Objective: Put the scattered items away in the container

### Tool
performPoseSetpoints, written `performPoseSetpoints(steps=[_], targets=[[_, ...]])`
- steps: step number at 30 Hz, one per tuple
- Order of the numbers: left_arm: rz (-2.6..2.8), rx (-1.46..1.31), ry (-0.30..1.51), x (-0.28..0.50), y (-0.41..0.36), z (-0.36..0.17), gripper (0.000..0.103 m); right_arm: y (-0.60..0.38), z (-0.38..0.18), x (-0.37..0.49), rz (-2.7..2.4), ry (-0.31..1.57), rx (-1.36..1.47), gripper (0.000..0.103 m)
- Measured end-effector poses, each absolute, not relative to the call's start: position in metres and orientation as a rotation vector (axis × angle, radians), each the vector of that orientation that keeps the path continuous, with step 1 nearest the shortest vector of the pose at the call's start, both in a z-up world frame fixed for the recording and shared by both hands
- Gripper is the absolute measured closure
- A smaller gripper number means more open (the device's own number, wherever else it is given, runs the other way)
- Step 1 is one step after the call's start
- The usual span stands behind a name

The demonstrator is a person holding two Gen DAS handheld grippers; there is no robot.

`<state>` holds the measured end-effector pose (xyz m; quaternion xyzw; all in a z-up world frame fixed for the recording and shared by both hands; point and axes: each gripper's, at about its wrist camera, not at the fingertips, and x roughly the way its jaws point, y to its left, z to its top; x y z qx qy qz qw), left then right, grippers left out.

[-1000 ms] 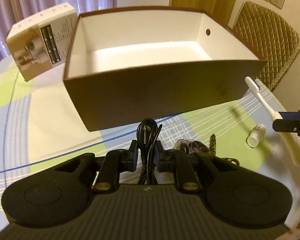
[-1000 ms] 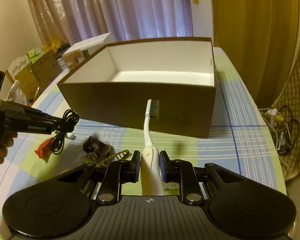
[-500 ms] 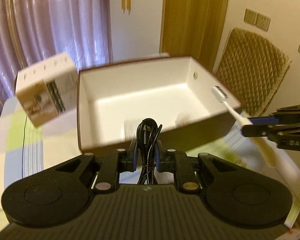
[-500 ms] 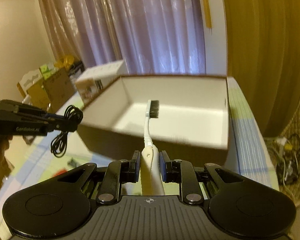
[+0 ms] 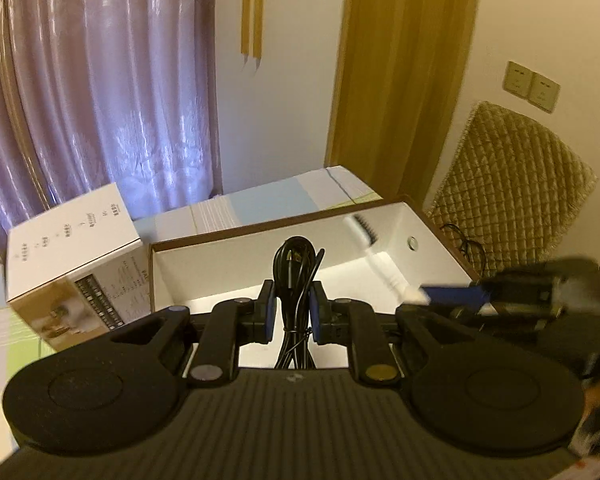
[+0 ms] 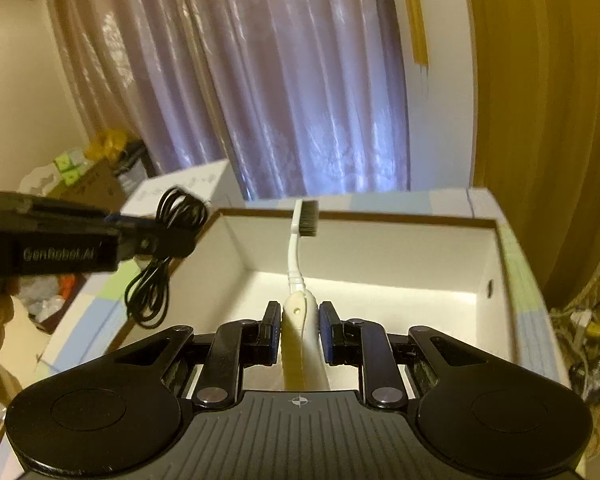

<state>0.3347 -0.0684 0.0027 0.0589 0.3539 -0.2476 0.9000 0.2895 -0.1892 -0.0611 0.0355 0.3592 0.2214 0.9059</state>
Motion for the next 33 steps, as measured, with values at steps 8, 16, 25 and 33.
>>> performPoseSetpoints(steps=[8,16,25,33], targets=[[-0.442,0.134,0.923,0.417,-0.078,-0.054,0.09,-0.173,-0.103,0.351,0.38,0.949,0.131,0.086],[-0.397,0.156,1.051,0.453,-0.077,-0.109,0.09,-0.17,-0.13,0.388,0.324,1.109,0.118,0.086],[-0.413,0.21,1.07,0.452,-0.084,-0.118,0.069,-0.164,-0.134,0.388,0.322,1.119,-0.048,0.028],[-0.41,0.231,1.058,0.444,-0.088,-0.11,0.053,-0.176,-0.133,0.376,0.308,1.109,-0.083,0.017]])
